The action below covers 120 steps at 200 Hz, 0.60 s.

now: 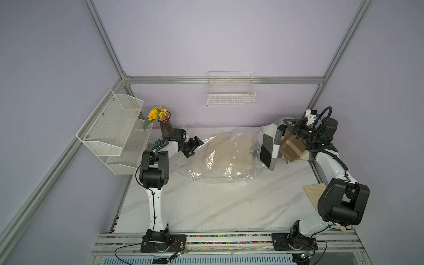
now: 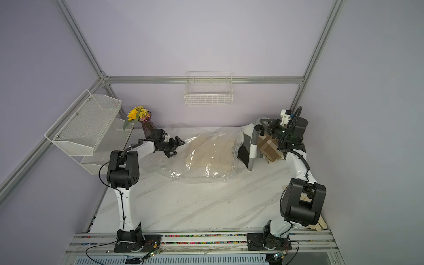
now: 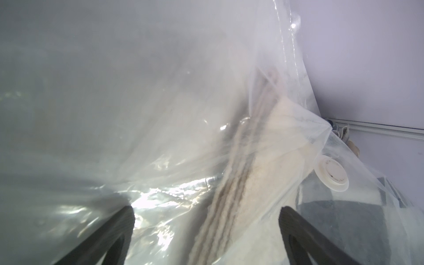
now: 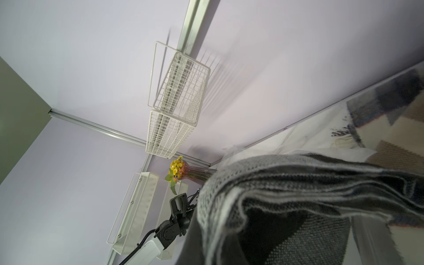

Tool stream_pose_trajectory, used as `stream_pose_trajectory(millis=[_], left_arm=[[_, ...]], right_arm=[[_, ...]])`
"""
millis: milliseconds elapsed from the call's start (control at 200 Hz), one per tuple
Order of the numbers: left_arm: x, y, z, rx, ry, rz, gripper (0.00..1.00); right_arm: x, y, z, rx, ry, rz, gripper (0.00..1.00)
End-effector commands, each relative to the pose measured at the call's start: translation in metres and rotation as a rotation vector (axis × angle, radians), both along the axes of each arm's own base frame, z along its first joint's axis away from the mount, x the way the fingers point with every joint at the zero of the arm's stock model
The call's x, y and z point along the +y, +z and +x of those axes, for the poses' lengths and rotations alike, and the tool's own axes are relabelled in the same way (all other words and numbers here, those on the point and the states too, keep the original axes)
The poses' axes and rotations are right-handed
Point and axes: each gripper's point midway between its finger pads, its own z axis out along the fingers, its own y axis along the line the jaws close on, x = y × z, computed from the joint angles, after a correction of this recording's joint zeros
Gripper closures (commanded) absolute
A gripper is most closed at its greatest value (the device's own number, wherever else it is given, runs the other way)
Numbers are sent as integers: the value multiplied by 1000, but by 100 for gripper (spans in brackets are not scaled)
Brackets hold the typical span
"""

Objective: Take the scarf out of the vacuum bag
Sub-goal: Take out the scarf from the vacuum bag, then place the scarf at the corner of the board.

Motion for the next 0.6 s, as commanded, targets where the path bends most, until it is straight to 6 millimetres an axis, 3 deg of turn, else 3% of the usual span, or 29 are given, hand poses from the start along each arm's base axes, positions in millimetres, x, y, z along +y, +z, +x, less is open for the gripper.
stream_pose_trajectory(millis=[0,175,330,445,595], left_arm=[[30,-40,-22,138,93,61,0],[35,-44,-26,150,110,52,0],[38,-42,-29,149,116,45,0],[40,-41,-31,147,120,45,0],[40,-42,-33,149,118,42,0]], right_arm=[[-28,22,-1,-115,-124,-43,100],[-55,19,8,-144,-209,-13,100],[-71,35,19,-221,-249,87,100],[-78,51,18,-318,-248,224,100],[-101,43,15,-407,-253,450,100]])
